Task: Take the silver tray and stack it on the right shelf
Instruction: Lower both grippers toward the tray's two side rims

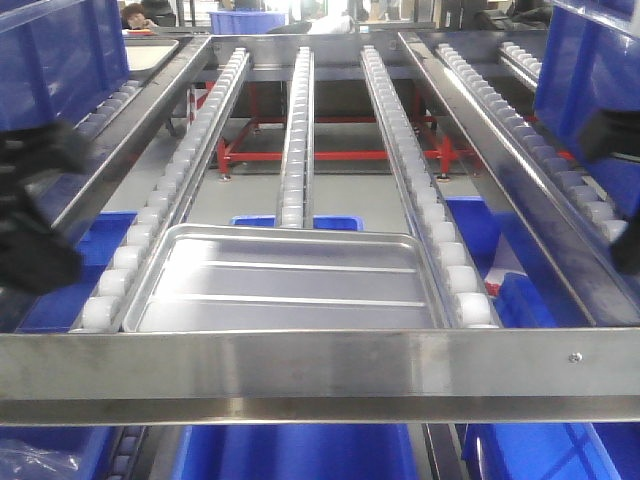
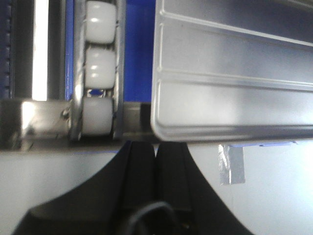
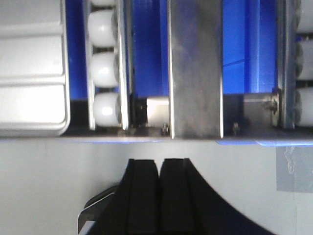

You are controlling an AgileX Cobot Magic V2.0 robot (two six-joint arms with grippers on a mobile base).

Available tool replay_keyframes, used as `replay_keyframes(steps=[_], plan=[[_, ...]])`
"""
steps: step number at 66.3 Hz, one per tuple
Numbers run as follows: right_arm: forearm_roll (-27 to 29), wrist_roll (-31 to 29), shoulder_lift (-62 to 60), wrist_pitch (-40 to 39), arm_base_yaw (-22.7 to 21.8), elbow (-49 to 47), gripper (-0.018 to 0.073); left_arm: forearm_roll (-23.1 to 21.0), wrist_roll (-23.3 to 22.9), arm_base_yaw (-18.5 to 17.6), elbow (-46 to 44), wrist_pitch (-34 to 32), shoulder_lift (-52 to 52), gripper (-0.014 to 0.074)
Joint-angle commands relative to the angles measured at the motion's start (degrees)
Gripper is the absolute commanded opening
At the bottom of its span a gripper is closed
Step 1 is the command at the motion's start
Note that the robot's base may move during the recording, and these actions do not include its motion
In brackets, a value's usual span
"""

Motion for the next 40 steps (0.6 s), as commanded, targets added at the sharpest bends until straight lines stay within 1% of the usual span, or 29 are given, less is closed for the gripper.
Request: replay_keyframes(steps=[1,5,7,8,14,15,17,19,24,25,27,30,34,40], plan=[[-1.6,2.2,2.1,-1.3,0.0,-4.3,0.0061,0.8,-0.3,-0.3,-7.0,0.2,3.8,-0.0091],[-1.7,2.6,4.2,-0.9,0.1,-6.0,0.0061,1.6,-0.8,-0.5,-10.4,1.1,7.1,-0.0091],[-1.9,2.7,5.3,-0.9,0.5,-6.8,0.0061,3.0,-2.1,-0.8,-11.8,1.4,8.6,-0.0091],[-1.9,2.8,5.7,-0.8,0.7,-7.4,0.0061,4.5,-3.6,-1.1,-12.8,1.7,9.1,-0.0091],[-2.2,3.4,8.5,-0.8,3.2,-10.2,0.0061,15.9,-15.1,-2.5,-17.2,4.9,12.5,-0.0091],[-2.3,3.5,9.1,-0.8,3.8,-10.9,0.0061,18.9,-17.9,-2.9,-18.1,6.2,13.0,-0.0091],[-2.6,3.9,10.0,-0.6,4.8,-12.0,0.0061,24.0,-21.6,-3.5,-19.4,8.2,13.6,-0.0091],[-3.1,4.7,10.9,-0.4,5.7,-13.0,0.0061,28.2,-26.0,-4.4,-20.9,10.4,14.0,-0.0091],[-4.9,7.0,13.9,0.8,8.1,-16.0,0.0061,37.0,-32.9,-6.3,-23.8,16.7,15.0,-0.0091],[-5.4,7.9,14.5,1.1,8.5,-16.6,0.0061,37.8,-33.7,-6.7,-24.5,17.7,15.2,-0.0091],[-6.3,9.3,15.7,2.0,9.1,-17.9,0.0061,38.7,-34.6,-7.2,-25.2,19.1,15.3,-0.0091],[-7.7,11.7,17.6,3.6,9.8,-19.9,0.0061,38.5,-34.7,-7.8,-26.4,20.3,15.5,-0.0091],[-9.3,14.7,20.4,6.7,10.5,-23.3,0.0061,36.3,-34.7,-8.1,-27.5,20.7,15.5,-0.0091],[-10.1,15.5,23.4,9.8,11.1,-27.6,0.0061,33.5,-34.7,-8.1,-28.3,21.0,15.5,-0.0091]])
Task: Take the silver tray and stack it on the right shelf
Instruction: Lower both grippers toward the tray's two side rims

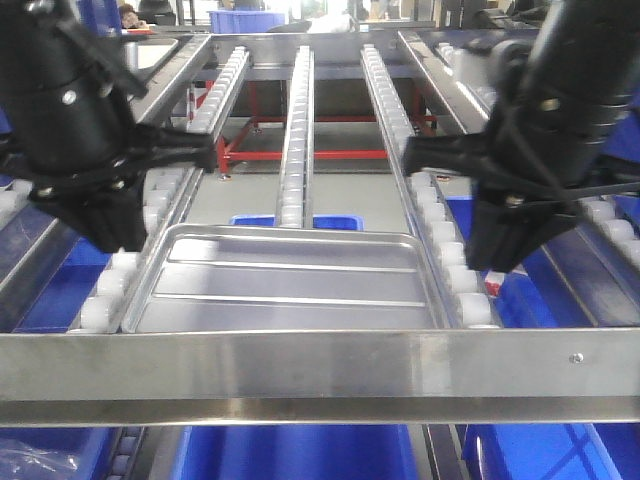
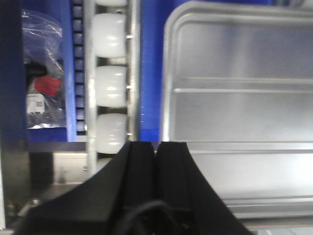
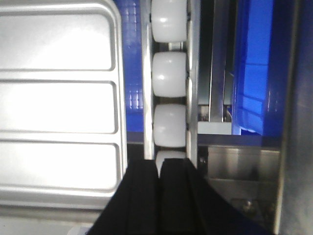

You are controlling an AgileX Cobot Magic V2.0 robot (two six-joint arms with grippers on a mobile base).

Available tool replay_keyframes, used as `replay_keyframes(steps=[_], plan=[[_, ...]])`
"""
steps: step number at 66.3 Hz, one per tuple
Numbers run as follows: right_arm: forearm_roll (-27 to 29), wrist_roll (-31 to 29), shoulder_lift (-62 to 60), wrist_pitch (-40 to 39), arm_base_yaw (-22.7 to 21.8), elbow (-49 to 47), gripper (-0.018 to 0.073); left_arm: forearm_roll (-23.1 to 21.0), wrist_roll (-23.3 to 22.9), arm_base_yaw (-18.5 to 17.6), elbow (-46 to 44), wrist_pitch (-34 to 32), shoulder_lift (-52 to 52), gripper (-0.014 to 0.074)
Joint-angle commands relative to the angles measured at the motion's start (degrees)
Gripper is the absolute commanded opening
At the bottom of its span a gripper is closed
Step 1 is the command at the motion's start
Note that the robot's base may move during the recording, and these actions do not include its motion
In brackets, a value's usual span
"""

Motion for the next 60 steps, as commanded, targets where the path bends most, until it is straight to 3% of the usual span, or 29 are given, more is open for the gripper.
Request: replay_keyframes(steps=[1,13,29,37,46,55,60], plan=[[-2.0,1.7,0.2,1.6,0.6,-5.6,0.0061,-1.5,-1.1,-0.4,-2.4,-0.1,-2.2,-0.0091],[-2.5,1.7,2.4,3.7,0.6,-11.3,0.0061,-2.0,-1.1,-0.3,-2.8,0.9,-1.8,-0.0091],[-4.3,2.2,2.4,3.1,0.8,-11.4,0.0061,-2.0,-0.5,-0.3,-7.6,5.4,1.2,-0.0091],[-4.3,2.2,2.5,3.1,2.1,-11.3,0.006,-2.3,1.9,-0.3,-9.5,5.9,2.5,-0.0091],[-4.2,2.2,2.5,3.4,3.8,-11.3,0.006,-7.7,6.7,0.6,-9.5,5.8,2.5,-0.009],[-3.3,2.3,2.5,3.1,4.0,-11.3,0.006,-14.8,12.3,4.0,-9.5,5.3,2.9,-0.009],[-3.3,2.3,2.5,3.5,3.9,-11.3,0.006,-15.2,12.8,5.7,-9.5,5.3,3.2,-0.009]])
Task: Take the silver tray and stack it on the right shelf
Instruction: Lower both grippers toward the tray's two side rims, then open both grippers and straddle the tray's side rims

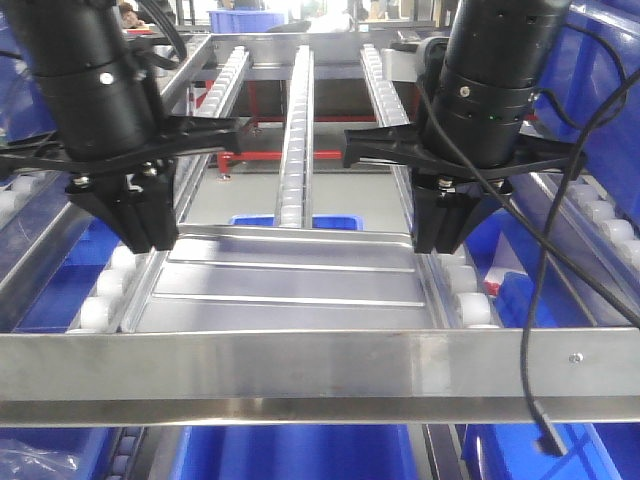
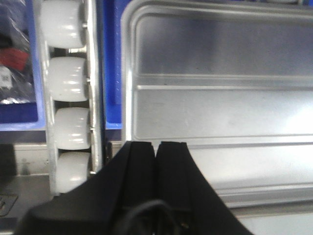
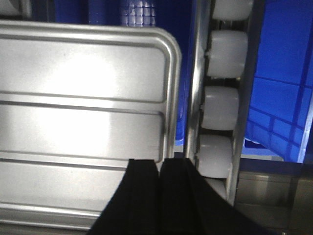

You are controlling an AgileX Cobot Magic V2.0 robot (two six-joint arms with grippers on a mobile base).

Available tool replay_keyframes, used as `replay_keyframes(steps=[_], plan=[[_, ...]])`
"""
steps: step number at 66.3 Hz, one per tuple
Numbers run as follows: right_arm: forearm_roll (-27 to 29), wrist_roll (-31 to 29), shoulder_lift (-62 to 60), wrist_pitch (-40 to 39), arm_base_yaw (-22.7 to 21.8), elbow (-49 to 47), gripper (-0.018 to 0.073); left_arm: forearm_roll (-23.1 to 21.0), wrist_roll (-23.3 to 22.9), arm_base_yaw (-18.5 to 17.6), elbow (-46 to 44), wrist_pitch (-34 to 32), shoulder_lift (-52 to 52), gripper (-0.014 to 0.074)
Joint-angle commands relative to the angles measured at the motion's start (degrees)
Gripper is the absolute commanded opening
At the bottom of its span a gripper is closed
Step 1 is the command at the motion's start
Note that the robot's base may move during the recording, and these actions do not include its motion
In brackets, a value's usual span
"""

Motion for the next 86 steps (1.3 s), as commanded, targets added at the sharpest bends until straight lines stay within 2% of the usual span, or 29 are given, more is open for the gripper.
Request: replay_keyframes(steps=[1,12,18,24,29,32,43,63,86], plan=[[-0.2,0.3,-2.7,-1.2,-0.1,-1.8,0.006,-1.3,1.3,1.7,-2.0,-1.1,-2.0,-0.009],[-0.2,0.3,-2.6,-1.4,-0.1,-1.8,0.006,0.3,1.3,2.4,-2.0,-1.1,-2.0,-0.0091],[-0.2,0.3,-2.1,-1.4,-0.1,-1.8,0.006,1.2,1.4,1.3,-2.0,-1.5,-2.0,-0.0091],[-0.2,0.3,-1.3,-1.4,-0.1,-1.8,0.006,4.3,1.3,-0.7,-2.0,-1.5,-1.9,-0.0091],[-0.2,0.3,-0.8,-1.4,-0.1,-1.8,0.006,9.1,-2.4,-2.0,-2.0,-1.2,-1.4,-0.0091],[-0.2,0.3,-0.5,-1.5,-0.1,-1.8,0.006,10.5,-5.0,-2.3,-2.0,-1.0,-0.9,-0.0091],[-0.2,0.3,-0.4,-1.5,-0.1,-1.8,0.006,8.6,-6.1,-2.4,-2.0,-1.2,0.4,-0.0091],[0.0,0.3,1.0,-1.7,-0.1,-1.8,0.006,8.9,-6.1,-2.7,-2.0,-2.9,2.2,-0.0091],[0.0,0.3,1.0,-1.8,-0.1,-1.8,0.006,10.1,-6.1,-2.8,-2.0,-2.0,2.2,-0.009]])
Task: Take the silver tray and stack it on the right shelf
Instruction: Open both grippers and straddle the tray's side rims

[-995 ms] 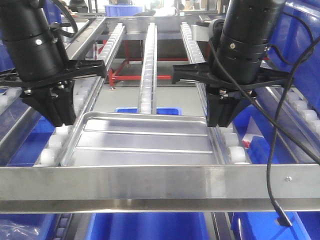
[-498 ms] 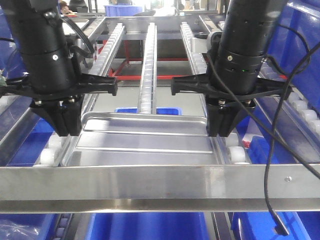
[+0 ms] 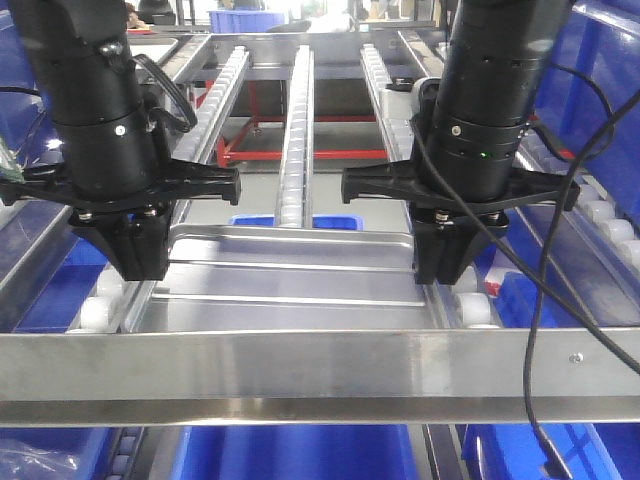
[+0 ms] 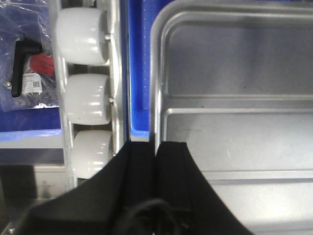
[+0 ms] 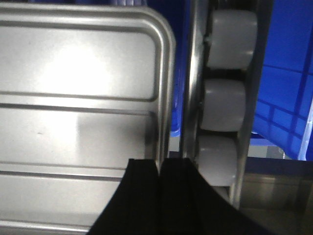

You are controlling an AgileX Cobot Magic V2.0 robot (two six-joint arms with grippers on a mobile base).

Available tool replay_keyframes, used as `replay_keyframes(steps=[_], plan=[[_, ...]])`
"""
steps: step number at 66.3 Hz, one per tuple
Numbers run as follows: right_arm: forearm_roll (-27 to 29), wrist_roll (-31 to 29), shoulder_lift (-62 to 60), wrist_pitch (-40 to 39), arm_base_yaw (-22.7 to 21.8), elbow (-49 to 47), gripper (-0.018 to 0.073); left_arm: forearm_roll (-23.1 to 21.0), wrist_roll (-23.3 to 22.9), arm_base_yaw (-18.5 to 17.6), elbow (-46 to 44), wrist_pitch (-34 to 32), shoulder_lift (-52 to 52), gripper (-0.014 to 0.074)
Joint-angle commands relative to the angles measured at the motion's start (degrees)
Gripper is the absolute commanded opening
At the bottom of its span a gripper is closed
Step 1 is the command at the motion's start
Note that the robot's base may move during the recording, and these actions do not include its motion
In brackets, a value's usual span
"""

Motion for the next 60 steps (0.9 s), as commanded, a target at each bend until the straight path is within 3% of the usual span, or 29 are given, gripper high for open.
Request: replay_keyframes(steps=[1,7,16,20,31,46,60], plan=[[-0.1,0.1,-2.8,-1.3,-0.1,-1.8,0.006,0.7,-0.7,-0.5,-1.7,-0.3,-2.6,-0.009],[0.0,0.1,-2.8,-1.3,-0.1,-1.8,0.006,0.7,-0.7,-0.5,-1.7,0.4,-2.6,-0.0043],[0.0,0.1,-2.8,-1.3,-0.1,-1.8,0.006,0.7,-0.7,-0.5,-1.7,-0.3,-2.6,0.0185],[0.0,0.1,-2.8,-1.3,-0.1,-1.8,0.006,0.7,-0.7,-0.5,-1.7,-0.4,-2.6,0.0232],[0.0,0.1,-2.8,-1.3,-0.1,-1.8,0.0082,0.7,-0.7,-0.5,-1.7,-1.2,-2.6,0.0232],[0.0,0.1,-2.8,-1.3,-0.1,-1.8,0.0302,0.7,-0.7,-0.5,-1.7,-1.8,-2.6,0.0232],[0.0,0.1,-2.7,-1.3,-0.3,-1.8,0.0312,0.7,-0.7,-0.5,-1.7,-1.8,-2.6,0.0232]])
